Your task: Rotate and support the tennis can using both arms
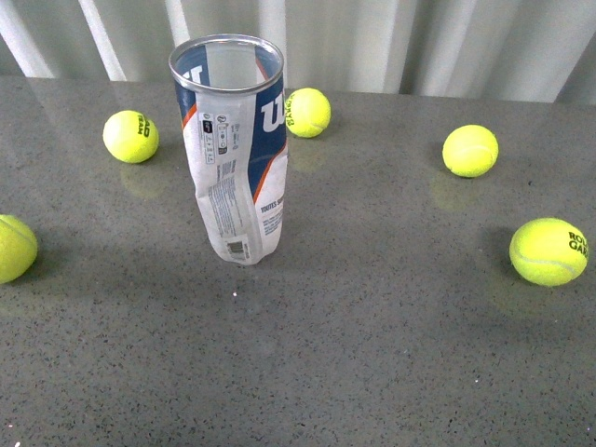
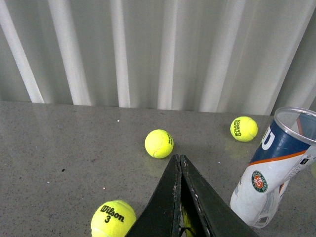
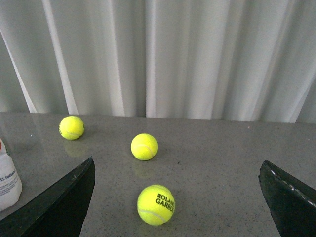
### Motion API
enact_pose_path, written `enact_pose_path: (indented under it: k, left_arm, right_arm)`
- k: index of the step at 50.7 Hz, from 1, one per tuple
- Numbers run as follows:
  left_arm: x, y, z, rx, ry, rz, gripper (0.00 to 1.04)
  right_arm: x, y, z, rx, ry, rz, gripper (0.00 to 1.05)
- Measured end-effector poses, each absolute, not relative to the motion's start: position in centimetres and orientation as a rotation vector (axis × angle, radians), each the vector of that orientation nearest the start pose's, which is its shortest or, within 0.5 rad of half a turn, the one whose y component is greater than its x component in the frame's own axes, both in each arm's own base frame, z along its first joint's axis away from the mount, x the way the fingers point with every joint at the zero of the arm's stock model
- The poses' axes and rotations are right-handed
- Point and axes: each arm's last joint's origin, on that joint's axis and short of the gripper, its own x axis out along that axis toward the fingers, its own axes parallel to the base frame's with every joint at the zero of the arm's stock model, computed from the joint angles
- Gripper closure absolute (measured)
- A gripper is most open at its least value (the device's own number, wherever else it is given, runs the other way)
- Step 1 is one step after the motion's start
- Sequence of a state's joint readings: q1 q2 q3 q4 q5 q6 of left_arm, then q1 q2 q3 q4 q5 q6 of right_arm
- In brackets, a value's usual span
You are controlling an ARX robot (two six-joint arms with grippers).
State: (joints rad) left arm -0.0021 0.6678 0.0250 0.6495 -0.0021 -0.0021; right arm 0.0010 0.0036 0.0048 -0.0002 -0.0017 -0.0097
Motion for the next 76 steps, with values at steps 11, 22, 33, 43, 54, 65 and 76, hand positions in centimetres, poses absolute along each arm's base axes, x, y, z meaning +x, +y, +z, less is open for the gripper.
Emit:
enact_pose_path:
  k: [11,22,33,43,54,65,76]
  left_arm:
    - [13.2,0.0,17.3,-0.002,-0.019,0.000,1.01]
    - [12.2,0.0,17.5,-0.002,-0.026,0.000,1.01]
    - [11.5,0.0,17.5,-0.002,-0.028,0.000,1.01]
    - [11.0,0.0,17.5,-0.002,-0.028,0.000,1.01]
    - [9.7,0.0,17.1,-0.002,-0.015,-0.002,1.01]
    - [9.6,0.0,17.2,-0.003,-0.022,-0.002,1.00]
    - [9.6,0.0,17.2,-0.003,-0.021,-0.002,0.69]
  right_arm:
    - [9.8,0.0,16.5,-0.010,-0.001,0.003,0.07]
    - [9.8,0.0,16.5,-0.010,-0.001,0.002,0.07]
    - [9.8,0.0,16.5,-0.010,-0.001,0.002,0.07]
    - [9.8,0.0,16.5,-0.010,-0.001,0.003,0.07]
    - [9.8,0.0,16.5,-0.010,-0.001,0.002,0.07]
    - [9.8,0.0,16.5,-0.010,-0.001,0.003,0.07]
    - [9.8,0.0,16.5,-0.010,-0.001,0.003,0.07]
